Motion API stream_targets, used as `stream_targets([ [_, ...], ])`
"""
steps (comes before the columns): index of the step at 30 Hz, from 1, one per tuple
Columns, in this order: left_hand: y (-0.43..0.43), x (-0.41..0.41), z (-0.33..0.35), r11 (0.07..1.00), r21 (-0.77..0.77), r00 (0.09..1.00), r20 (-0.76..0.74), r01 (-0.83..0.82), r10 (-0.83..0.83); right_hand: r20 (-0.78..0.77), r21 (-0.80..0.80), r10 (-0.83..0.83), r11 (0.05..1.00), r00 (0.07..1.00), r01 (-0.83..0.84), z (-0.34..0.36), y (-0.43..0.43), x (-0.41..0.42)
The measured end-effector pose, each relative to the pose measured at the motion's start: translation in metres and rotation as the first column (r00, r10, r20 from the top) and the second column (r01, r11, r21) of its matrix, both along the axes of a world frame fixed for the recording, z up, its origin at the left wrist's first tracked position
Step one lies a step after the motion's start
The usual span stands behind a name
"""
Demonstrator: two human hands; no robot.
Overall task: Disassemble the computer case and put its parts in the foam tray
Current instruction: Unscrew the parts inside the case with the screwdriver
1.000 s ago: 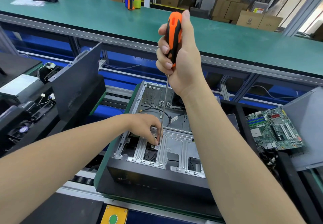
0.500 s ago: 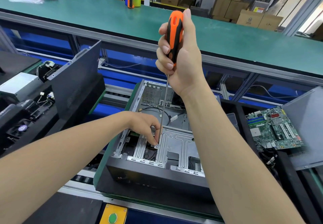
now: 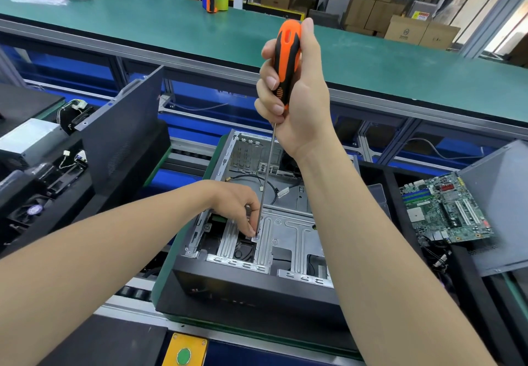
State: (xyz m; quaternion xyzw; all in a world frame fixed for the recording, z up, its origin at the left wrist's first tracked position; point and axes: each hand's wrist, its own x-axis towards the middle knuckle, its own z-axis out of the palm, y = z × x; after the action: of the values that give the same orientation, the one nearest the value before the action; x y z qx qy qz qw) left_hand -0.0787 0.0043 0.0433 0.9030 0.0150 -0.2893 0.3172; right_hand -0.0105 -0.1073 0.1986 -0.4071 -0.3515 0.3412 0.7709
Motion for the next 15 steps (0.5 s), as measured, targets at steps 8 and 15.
stream_targets([
  [8, 0.002, -0.008, -0.002, 0.995, -0.101, 0.997, 0.074, 0.021, -0.014, 0.066, 0.060, 0.298, 0.952, 0.952, -0.301, -0.001, -0.002, -0.006],
  [15, -0.023, 0.004, -0.024, 0.901, 0.297, 0.918, 0.334, -0.317, 0.213, 0.197, 0.056, 0.240, 0.965, 0.951, -0.255, 0.002, -0.001, -0.017],
])
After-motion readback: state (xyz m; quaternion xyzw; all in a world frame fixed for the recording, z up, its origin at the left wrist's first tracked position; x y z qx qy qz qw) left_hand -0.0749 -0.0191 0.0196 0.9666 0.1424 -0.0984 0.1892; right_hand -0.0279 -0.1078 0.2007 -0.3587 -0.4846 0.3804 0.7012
